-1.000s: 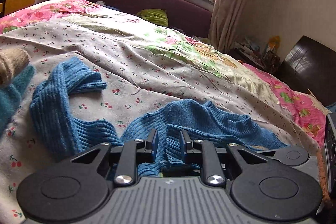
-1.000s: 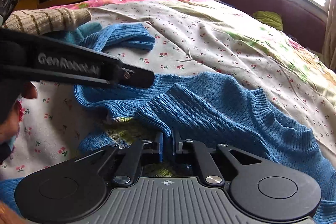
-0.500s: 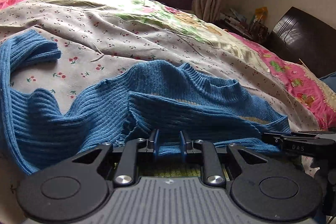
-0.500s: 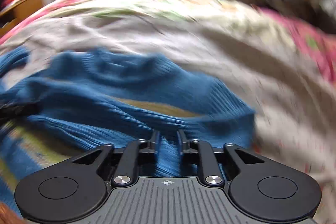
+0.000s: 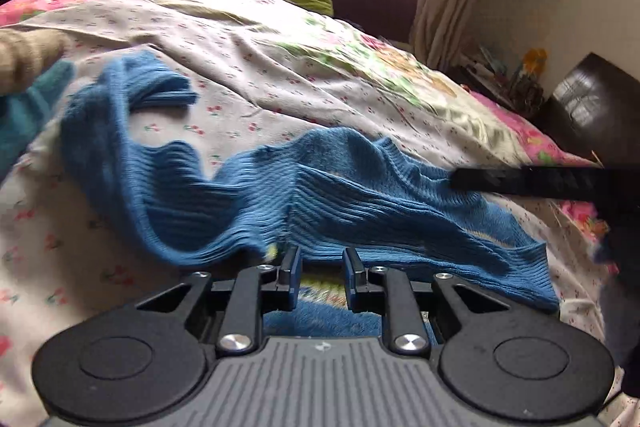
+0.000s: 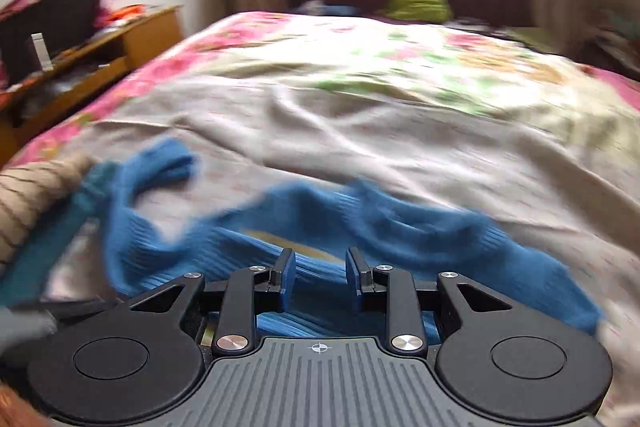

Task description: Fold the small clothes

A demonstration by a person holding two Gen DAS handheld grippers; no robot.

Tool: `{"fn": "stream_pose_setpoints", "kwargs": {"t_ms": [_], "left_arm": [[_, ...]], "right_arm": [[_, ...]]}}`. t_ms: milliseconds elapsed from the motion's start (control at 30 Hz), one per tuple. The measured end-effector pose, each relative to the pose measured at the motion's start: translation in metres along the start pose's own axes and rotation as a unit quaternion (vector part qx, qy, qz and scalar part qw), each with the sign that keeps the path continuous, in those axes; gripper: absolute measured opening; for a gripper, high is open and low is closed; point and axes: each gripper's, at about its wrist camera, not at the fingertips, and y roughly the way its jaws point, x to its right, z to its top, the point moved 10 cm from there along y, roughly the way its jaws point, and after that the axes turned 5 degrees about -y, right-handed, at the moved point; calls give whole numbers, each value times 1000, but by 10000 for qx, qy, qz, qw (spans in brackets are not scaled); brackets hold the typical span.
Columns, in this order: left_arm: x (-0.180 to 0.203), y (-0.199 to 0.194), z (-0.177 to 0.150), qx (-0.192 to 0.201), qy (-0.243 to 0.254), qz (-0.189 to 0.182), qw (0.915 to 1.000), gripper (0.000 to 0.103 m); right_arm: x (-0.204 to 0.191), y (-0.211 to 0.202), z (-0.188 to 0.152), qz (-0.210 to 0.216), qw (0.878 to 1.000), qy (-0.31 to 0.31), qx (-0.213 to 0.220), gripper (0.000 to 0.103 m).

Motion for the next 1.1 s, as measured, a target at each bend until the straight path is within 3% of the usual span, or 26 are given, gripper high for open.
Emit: {"fn": "stream_pose_setpoints", "kwargs": {"t_ms": [133,233,400,567,667,867,900,967,1033,1100], "left_arm": [[-14,-21,8,299,-150,17,9994,33],[-27,-22,12,364,-242,65,9990,33],[-44,-15,16,378,-408,91,9984,33],[-65,-11,22,418,-705,156,9965,32],[-69,-10,24,420,-822,117,9957,32],[-75,-14,24,445,-923,262,9944,32],[-77,-13,23,420,-938,281,9943,32],[-78,-12,21,369,-945,306,9944,32],[-75,-12,21,412,-900,300,9946,33],[-70,-13,21,505,-802,263,9952,37]], "right_arm": [[-75,41,35,923,9950,-287,-270,28],[-117,75,53,1267,9896,-429,-529,28],[-137,134,70,1436,9855,139,-889,28],[-140,152,91,1590,9830,566,-719,30],[-148,157,101,1678,9819,518,-712,35],[-178,183,93,1599,9798,49,-1201,36],[-182,187,89,1551,9792,-81,-1303,35],[-184,192,83,1459,9789,-221,-1413,9],[-180,185,85,1474,9802,-216,-1305,6],[-169,162,94,1573,9831,-131,-929,6]]}}
